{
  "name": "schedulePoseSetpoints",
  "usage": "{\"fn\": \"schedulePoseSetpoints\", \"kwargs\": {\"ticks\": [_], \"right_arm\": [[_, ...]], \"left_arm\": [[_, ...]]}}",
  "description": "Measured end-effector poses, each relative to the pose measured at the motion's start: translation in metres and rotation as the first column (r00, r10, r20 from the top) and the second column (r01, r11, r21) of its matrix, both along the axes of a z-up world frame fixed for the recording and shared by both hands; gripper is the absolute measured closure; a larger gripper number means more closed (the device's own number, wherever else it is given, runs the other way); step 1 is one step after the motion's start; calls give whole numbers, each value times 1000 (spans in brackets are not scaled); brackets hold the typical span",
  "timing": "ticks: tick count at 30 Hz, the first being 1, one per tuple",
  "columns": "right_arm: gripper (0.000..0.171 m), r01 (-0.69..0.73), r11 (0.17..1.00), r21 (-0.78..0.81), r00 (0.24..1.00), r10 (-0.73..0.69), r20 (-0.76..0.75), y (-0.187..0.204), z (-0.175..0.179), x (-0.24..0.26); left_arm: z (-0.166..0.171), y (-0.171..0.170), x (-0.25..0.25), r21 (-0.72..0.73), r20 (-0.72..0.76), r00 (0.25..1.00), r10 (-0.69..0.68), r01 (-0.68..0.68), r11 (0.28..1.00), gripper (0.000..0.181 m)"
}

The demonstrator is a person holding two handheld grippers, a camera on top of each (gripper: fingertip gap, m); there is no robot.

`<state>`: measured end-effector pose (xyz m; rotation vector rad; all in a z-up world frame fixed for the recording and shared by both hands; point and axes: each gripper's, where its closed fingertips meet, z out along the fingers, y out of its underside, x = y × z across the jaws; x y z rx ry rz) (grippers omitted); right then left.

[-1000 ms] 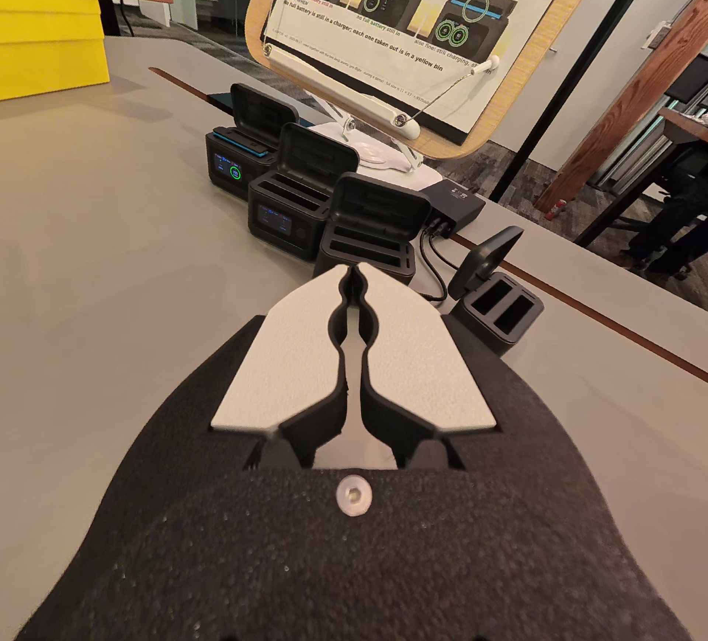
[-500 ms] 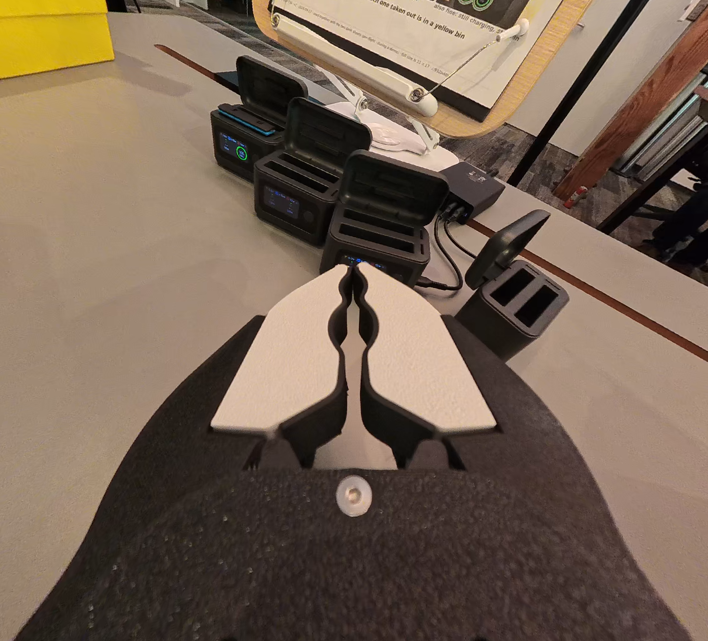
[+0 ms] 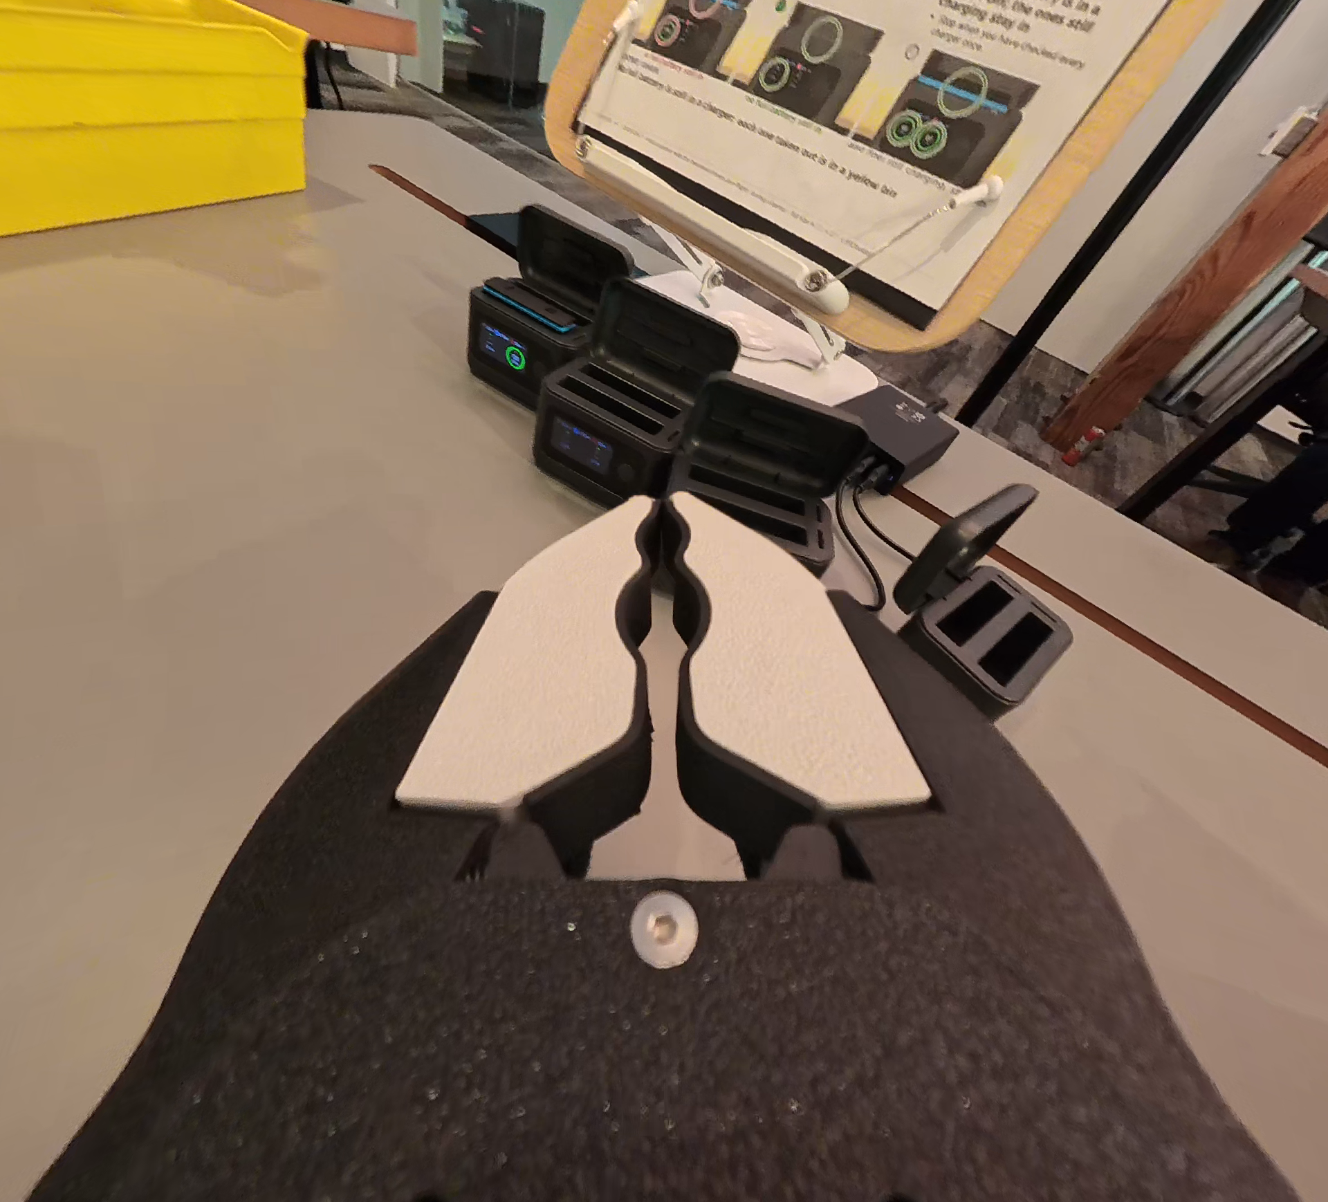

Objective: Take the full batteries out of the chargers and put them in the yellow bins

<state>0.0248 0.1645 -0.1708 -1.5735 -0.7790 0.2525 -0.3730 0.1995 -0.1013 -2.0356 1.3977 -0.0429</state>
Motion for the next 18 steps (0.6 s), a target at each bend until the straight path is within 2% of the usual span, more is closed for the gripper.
{"fn": "schedulePoseSetpoints", "kwargs": {"ticks": [1, 4, 7, 11, 15, 18], "right_arm": [[171, -16, 1000, 8, 1000, 16, -3, -3, 2, -3], [171, -102, 994, 33, 994, 103, -33, -16, 12, -18], [171, -277, 961, 26, 954, 278, -112, -42, 23, -43], [168, -500, 864, -59, 842, 470, -265, -78, 28, -75], [168, -592, 800, -93, 779, 539, -322, -94, 24, -89], [166, -742, 663, -102, 616, 613, -495, -113, 35, -92]], "left_arm": [[8, -7, 18, 31, 53, 998, -41, 39, 999, 129], [26, -32, 77, 116, 215, 960, -180, 158, 981, 129], [36, -59, 138, 201, 351, 880, -320, 263, 943, 129], [44, -96, 216, 288, 533, 703, -471, 372, 882, 129], [44, -128, 276, 324, 699, 478, -532, 451, 831, 129], [38, -142, 306, 321, 775, 352, -526, 498, 806, 129]]}}
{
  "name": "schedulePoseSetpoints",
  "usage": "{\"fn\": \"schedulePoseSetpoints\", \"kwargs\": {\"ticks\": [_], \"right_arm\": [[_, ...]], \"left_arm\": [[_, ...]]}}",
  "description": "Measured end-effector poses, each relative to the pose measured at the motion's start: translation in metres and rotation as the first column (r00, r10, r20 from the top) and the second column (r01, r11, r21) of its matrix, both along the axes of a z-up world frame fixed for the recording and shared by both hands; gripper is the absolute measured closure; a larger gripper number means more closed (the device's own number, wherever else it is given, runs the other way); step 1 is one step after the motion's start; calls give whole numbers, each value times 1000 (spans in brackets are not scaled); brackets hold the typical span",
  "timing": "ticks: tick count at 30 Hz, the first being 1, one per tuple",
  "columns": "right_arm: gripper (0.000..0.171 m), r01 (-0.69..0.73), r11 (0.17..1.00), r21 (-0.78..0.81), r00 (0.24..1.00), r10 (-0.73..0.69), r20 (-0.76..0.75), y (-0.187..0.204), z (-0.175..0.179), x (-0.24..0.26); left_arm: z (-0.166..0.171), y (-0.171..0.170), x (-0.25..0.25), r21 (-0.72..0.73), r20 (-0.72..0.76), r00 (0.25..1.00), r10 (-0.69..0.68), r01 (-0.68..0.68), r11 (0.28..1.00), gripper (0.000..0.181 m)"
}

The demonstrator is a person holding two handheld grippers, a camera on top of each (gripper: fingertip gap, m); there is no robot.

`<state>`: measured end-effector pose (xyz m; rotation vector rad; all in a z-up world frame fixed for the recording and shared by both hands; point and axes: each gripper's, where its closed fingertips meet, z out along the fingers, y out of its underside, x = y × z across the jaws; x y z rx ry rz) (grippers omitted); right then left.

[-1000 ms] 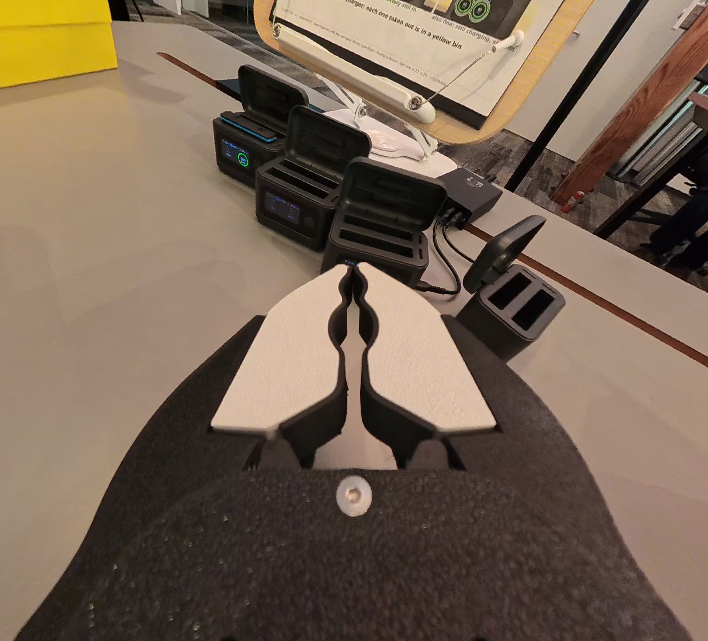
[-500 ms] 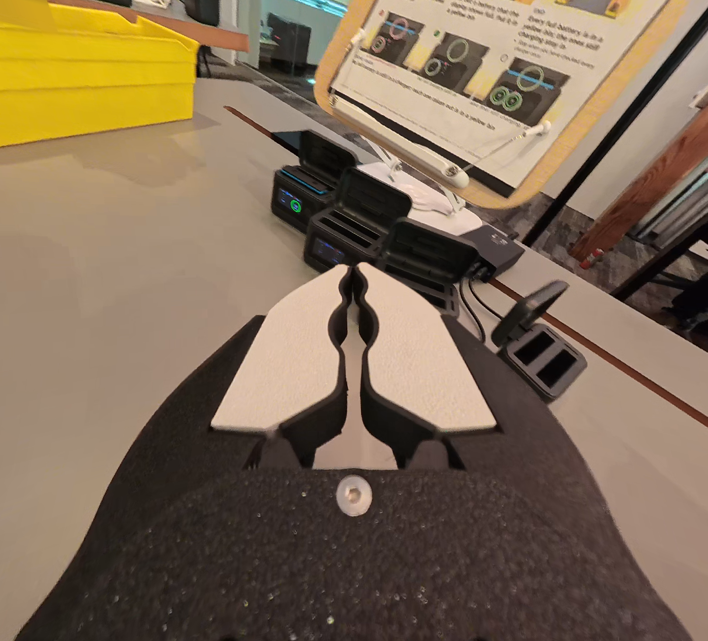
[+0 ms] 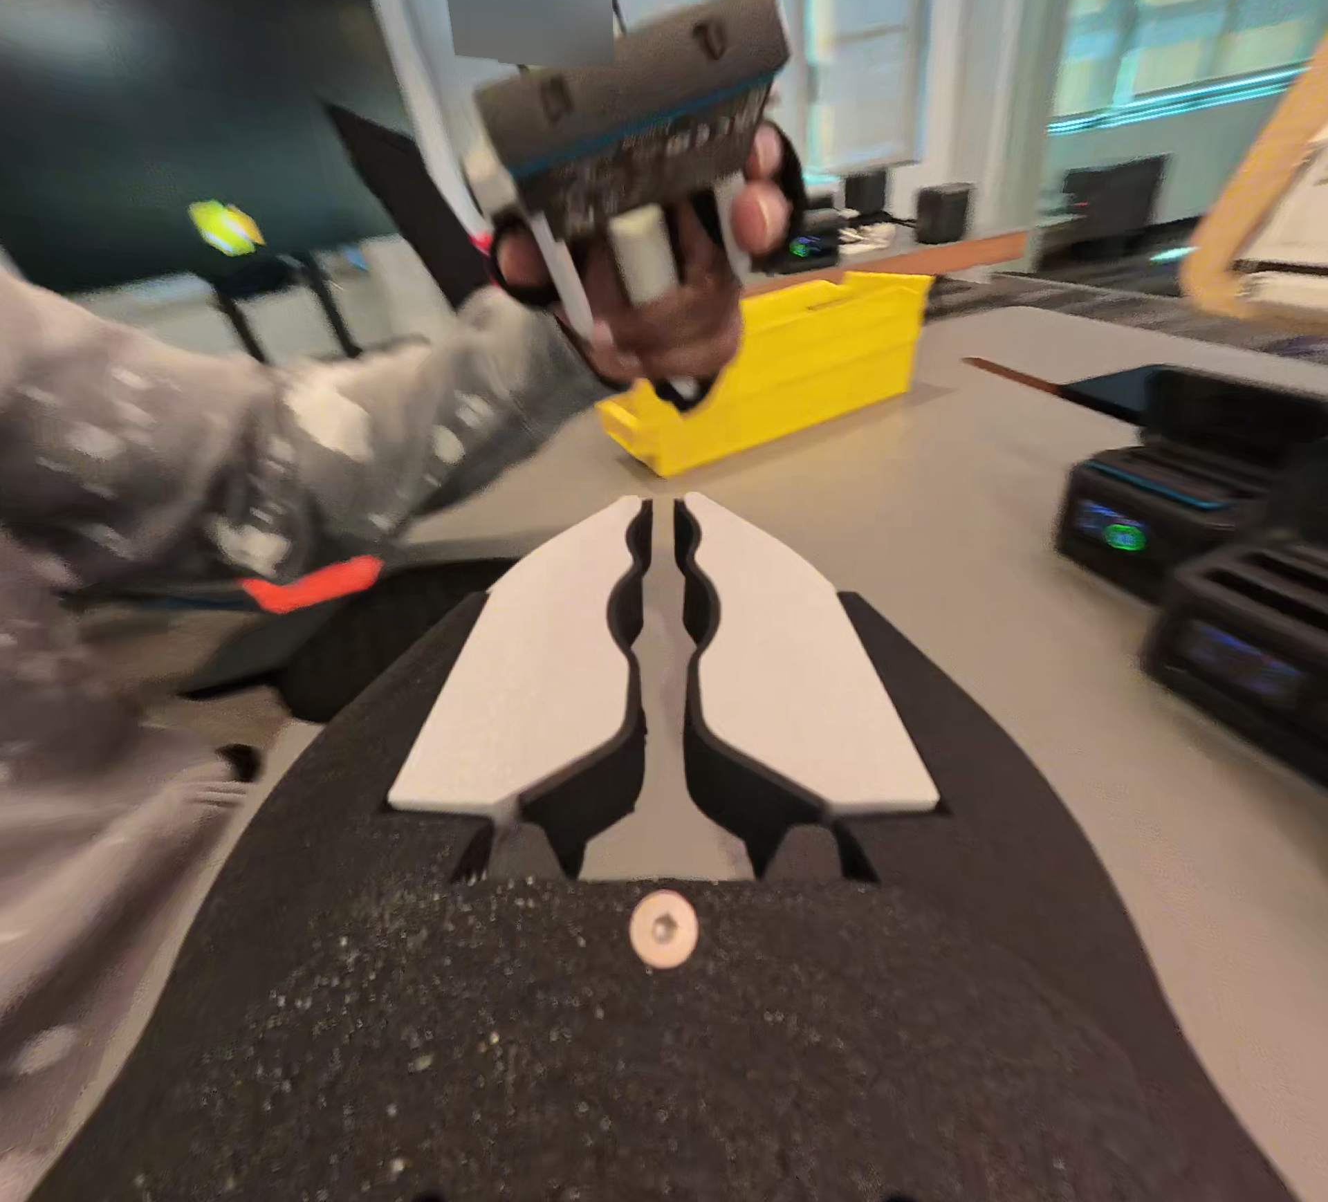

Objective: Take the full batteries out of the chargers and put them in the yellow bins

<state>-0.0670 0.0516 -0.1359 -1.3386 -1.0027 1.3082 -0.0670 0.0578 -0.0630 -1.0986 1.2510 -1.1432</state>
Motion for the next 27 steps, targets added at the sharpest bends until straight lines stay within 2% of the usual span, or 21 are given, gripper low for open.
{"fn": "schedulePoseSetpoints", "kwargs": {"ticks": [3, 7, 9, 13, 19, 25, 27], "right_arm": [[164, -87, 992, -96, 985, 71, -158, -2, 19, 10], [163, -87, 985, -146, 970, 51, -236, 7, 29, 22], [162, -104, 981, -165, 971, 64, -232, 6, 27, 22], [146, -119, 974, -193, 984, 89, -156, 4, 11, 12], [130, -202, 950, -238, 966, 152, -211, -1, 16, 13], [124, -222, 939, -262, 961, 165, -222, -1, 15, 14], [117, -228, 928, -294, 961, 167, -220, 0, 12, 11]], "left_arm": [[-12, -3, 17, -30, 21, 999, -39, 39, 999, 129], [-28, -2, 26, -37, -10, 999, -47, 47, 998, 129], [-37, -1, 28, -26, -38, 998, -42, 41, 999, 129], [-41, -4, 28, 18, -69, 997, -35, 37, 999, 129], [-45, -10, 18, 29, -95, 995, -42, 45, 999, 129], [-59, -15, 17, 23, -105, 993, -47, 49, 999, 130], [-61, -17, 18, 36, -115, 992, -48, 53, 998, 129]]}}
